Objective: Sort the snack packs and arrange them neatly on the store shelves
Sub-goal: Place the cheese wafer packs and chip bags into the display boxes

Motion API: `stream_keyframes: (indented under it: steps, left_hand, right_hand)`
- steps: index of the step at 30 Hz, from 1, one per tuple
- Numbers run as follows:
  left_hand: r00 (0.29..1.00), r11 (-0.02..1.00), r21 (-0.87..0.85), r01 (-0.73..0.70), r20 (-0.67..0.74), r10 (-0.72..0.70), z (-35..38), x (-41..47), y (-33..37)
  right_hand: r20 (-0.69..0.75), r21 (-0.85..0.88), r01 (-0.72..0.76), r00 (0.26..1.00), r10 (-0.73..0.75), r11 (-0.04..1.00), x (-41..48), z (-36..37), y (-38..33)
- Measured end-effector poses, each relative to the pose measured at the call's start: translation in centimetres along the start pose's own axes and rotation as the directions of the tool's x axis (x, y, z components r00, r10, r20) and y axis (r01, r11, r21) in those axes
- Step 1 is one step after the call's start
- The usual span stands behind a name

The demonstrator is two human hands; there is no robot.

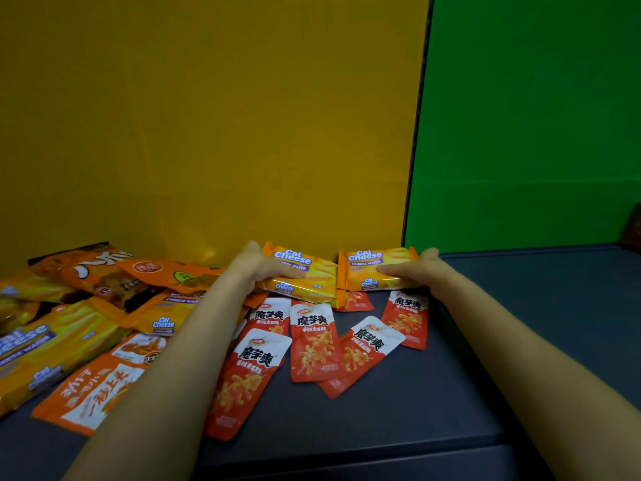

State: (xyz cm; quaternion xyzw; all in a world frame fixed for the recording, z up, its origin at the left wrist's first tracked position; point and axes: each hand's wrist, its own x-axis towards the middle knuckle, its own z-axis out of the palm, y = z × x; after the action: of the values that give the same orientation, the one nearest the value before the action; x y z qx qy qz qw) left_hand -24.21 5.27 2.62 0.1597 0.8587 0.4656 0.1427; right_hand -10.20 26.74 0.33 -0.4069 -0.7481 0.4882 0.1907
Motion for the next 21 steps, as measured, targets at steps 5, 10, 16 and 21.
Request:
stream_keyframes:
  steps: [5, 10, 16, 21]
  left_hand:
    - [0.996, 0.980, -0.200, 0.003, 0.083, 0.014, -0.6, 0.4, -0.7]
    - [0.995, 0.931, -0.364, -0.005, 0.087, 0.039, -1.1, 0.2, -0.4]
    - [0.990, 0.880, -0.469, -0.073, 0.071, 0.120, -0.1, -2.8, 2.0]
    - [0.958, 0.868, -0.470, -0.161, 0.138, 0.253, 4.0, -6.5, 6.7]
  right_hand:
    - [0.001, 0.073, 0.041, 0.999, -0.041, 0.996, 0.7, 0.7, 0.9]
    - [-0.093, 0.196, 0.110, 0.991, -0.093, 0.974, 0.7, 0.0, 1.2]
    - [-0.198, 0.288, 0.194, 0.970, -0.139, 0.938, -1.4, -6.0, 2.4]
    - [-0.243, 0.332, 0.201, 0.962, -0.123, 0.922, -4.2, -13.1, 4.9]
